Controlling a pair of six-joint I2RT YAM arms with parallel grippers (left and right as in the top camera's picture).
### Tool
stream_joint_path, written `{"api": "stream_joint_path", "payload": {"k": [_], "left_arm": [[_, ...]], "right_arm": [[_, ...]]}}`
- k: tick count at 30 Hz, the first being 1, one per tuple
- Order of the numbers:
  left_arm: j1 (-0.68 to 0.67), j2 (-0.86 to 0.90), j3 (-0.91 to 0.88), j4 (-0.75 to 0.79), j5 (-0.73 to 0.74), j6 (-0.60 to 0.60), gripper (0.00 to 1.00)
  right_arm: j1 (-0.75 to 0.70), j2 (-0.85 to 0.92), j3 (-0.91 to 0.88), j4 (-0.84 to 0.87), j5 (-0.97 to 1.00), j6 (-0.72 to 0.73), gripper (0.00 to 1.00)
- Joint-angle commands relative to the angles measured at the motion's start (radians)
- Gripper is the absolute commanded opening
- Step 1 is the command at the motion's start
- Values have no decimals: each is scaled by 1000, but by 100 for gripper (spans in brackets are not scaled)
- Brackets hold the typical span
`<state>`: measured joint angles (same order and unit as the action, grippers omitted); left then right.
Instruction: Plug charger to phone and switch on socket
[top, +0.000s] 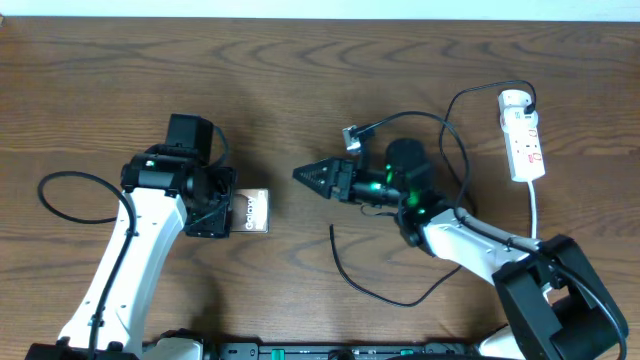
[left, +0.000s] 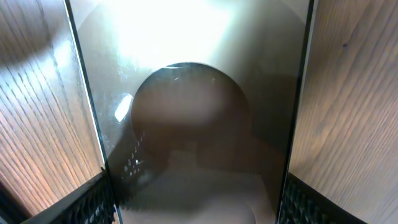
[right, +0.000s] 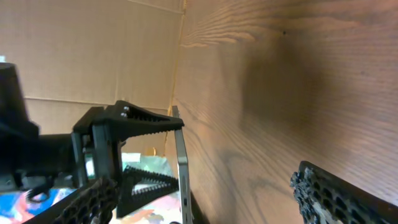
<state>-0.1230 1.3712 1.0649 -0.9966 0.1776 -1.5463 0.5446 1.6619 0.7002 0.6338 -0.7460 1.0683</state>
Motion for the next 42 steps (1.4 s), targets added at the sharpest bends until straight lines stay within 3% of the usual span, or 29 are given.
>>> {"api": "stream_joint_path", "payload": {"k": [1, 16, 42], "left_arm": [[-27, -4, 30, -2, -5, -50, 7], [-103, -4, 30, 14, -2, -76, 7], [-125, -4, 30, 64, 55, -169, 7]], "right_arm": [[56, 8, 9, 5, 110, 20, 89], [178, 8, 9, 3, 247, 31, 88], [243, 8, 9, 2, 269, 38, 77]]}}
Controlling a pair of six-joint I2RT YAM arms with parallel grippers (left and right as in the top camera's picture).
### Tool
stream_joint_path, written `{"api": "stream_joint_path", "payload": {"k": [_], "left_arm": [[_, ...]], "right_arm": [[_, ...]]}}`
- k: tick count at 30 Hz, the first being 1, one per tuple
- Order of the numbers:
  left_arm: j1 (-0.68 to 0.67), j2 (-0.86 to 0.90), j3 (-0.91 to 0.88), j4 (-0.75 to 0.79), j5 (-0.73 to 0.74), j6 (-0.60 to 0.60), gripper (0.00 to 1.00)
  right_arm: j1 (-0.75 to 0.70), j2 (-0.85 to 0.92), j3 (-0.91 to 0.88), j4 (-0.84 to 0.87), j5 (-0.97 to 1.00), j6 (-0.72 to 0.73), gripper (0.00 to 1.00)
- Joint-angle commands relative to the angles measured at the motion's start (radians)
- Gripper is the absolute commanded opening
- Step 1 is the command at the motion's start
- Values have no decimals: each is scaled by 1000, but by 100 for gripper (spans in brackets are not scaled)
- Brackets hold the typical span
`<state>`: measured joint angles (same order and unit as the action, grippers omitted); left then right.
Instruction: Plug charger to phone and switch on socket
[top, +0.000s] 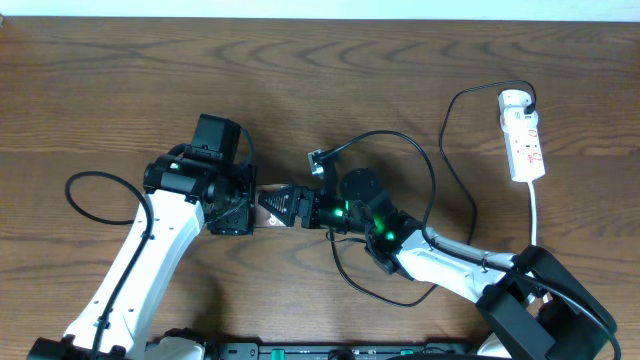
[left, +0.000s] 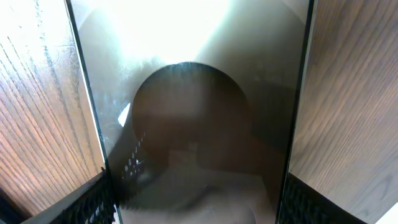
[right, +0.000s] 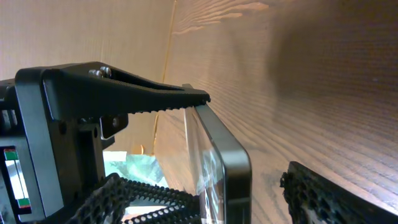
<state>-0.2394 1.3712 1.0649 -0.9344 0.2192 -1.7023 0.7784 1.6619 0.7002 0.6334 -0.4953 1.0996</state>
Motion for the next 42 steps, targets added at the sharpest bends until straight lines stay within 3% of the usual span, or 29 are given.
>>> {"api": "stream_joint_path", "payload": {"k": [1, 35, 42], "left_arm": [[-9, -4, 30, 2, 14, -13, 7], [-48, -4, 30, 6, 28, -12, 7], [-52, -4, 30, 6, 31, -12, 7]], "right_arm": [[9, 8, 9, 2, 18, 7, 76], [59, 8, 8, 2, 43, 6, 62], [61, 8, 9, 1, 45, 6, 53]]}}
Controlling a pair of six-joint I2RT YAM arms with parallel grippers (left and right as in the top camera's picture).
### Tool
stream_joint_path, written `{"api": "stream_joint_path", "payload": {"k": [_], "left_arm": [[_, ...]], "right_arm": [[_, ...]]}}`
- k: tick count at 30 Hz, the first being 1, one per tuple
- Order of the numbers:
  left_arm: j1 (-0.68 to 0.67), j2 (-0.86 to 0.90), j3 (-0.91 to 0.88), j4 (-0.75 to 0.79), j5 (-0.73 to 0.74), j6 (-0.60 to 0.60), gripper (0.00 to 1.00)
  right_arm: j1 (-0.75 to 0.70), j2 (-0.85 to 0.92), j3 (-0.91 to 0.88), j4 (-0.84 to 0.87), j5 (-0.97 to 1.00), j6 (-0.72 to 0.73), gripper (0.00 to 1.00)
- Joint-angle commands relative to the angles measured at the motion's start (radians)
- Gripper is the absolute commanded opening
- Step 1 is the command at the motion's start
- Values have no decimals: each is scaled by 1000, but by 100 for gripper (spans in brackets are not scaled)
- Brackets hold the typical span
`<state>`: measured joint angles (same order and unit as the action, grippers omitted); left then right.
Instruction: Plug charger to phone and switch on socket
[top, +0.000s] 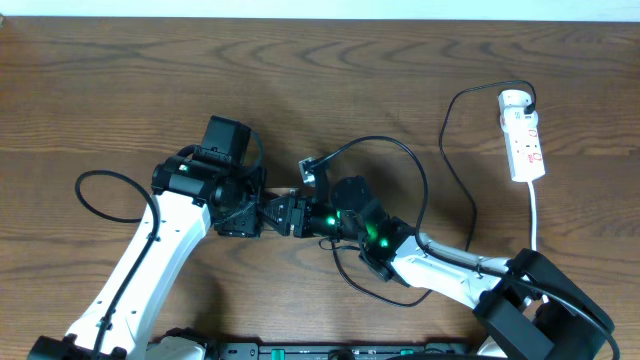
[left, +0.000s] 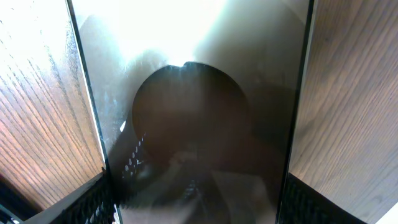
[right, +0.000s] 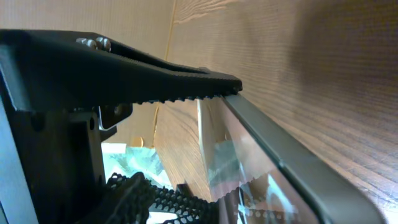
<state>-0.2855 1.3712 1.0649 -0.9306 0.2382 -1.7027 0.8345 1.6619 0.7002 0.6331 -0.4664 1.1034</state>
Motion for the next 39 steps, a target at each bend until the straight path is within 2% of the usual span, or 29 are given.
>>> {"api": "stream_joint_path", "payload": {"k": [1, 9, 12, 16, 24, 35, 36, 39], "left_arm": [[-6, -4, 30, 2, 12, -11, 7], [-8, -4, 30, 2, 12, -8, 7], [-8, -4, 30, 2, 12, -8, 7], [-8, -4, 30, 2, 12, -7, 7], [-8, -4, 30, 2, 12, -7, 7], [-8, -4, 30, 2, 12, 0, 8], [-8, -4, 30, 2, 12, 0, 11], [-8, -4, 30, 2, 12, 0, 51]], "right_arm": [[5, 8, 9, 0, 16, 2, 52], [5, 8, 8, -1, 20, -1, 45], [5, 8, 9, -1, 20, -1, 34], [5, 8, 8, -1, 20, -1, 29], [5, 8, 9, -1, 20, -1, 11], [5, 8, 9, -1, 20, -1, 6], [5, 8, 8, -1, 20, -1, 5], [4, 8, 9, -1, 20, -1, 4]]}}
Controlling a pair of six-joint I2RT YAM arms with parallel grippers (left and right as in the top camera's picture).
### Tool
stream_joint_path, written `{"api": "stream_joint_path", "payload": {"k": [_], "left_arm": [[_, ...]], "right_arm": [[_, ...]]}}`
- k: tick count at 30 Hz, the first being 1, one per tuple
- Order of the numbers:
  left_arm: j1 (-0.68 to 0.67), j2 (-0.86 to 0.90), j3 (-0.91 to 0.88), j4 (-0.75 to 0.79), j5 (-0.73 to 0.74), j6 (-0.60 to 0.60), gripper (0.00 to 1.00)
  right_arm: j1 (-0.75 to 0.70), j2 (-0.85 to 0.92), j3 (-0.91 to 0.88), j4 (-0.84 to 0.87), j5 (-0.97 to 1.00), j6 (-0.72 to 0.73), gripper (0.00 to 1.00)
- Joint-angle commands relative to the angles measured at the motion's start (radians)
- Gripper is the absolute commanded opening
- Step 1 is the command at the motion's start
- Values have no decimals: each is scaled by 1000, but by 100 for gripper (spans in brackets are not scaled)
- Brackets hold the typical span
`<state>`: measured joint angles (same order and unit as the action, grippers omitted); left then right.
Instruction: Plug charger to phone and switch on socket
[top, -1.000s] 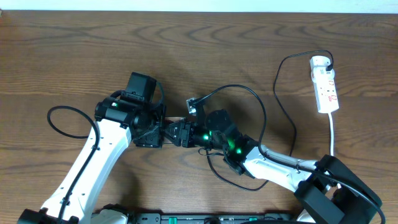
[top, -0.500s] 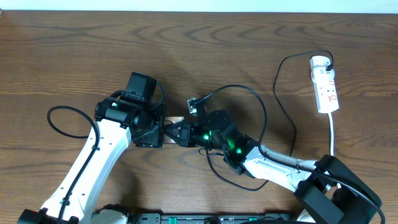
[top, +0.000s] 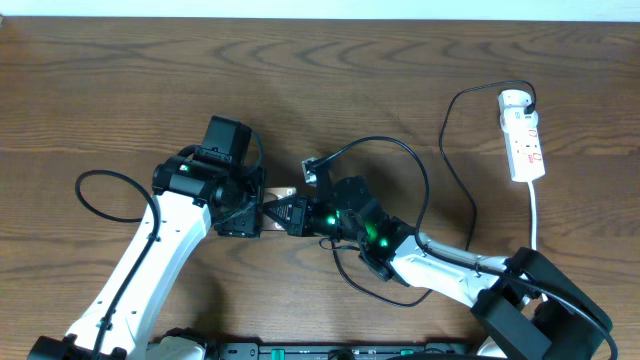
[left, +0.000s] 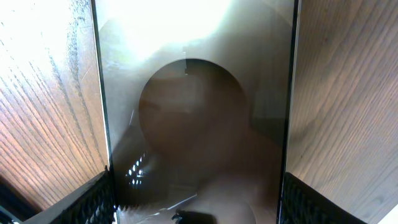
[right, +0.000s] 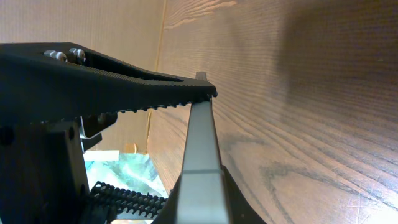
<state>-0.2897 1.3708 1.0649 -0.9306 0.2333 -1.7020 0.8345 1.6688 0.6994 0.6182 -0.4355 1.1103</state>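
Observation:
The phone (left: 196, 106) fills the left wrist view, glass towards the camera, and my left gripper (left: 196, 190) is shut on its long sides. From overhead only a pale sliver of the phone (top: 284, 193) shows between the left gripper (top: 247, 212) and the right gripper (top: 272, 214). In the right wrist view the phone's grey edge (right: 202, 143) runs end-on down the middle. My right gripper (right: 202, 208) is shut on that edge, dark fingers on either side. The charger plug (top: 312, 168) sticks up behind the right gripper, apart from the phone. The white socket strip (top: 523, 135) lies at the far right.
The black charger cable (top: 430, 185) loops from the socket strip over the right arm, and a slack loop (top: 375, 290) lies on the wooden table (top: 120, 80) below it. The left gripper's serrated finger (right: 124, 84) crosses the right wrist view.
The right gripper has moved slightly left and shut on the phone's edge, which now sits centred between its fingers. The left gripper still holds the phone in the same place.
At first the left gripper held the phone at the left while the right gripper stood open, well to its right. The two arms then came together mid-table, with the phone's end between the open right fingers. Now both grippers hold the phone.

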Motion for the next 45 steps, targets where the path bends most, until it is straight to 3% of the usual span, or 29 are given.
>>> {"api": "stream_joint_path", "payload": {"k": [1, 4, 7, 17, 33, 40, 45], "left_arm": [[-4, -3, 30, 2, 17, -1, 63], [-4, -3, 30, 1, 17, 3, 84], [-4, -3, 30, 1, 17, 7, 89], [-3, -3, 30, 2, 18, 50, 90], [-1, -42, 31, 45, 21, 101, 91], [20, -75, 31, 126, 21, 141, 91], [34, -80, 31, 200, 21, 229, 90]], "right_arm": [[4, 2, 9, 14, -10, -8, 4], [4, 2, 9, 14, -9, -8, 3], [4, 2, 9, 14, -8, -8, 2], [-8, 2, 9, 13, -7, -8, 1], [-151, 2, 10, -6, -7, 53, 1], [-224, 2, 9, -6, -3, 230, 1], [-268, 2, 10, 16, -28, 455, 1]]}}
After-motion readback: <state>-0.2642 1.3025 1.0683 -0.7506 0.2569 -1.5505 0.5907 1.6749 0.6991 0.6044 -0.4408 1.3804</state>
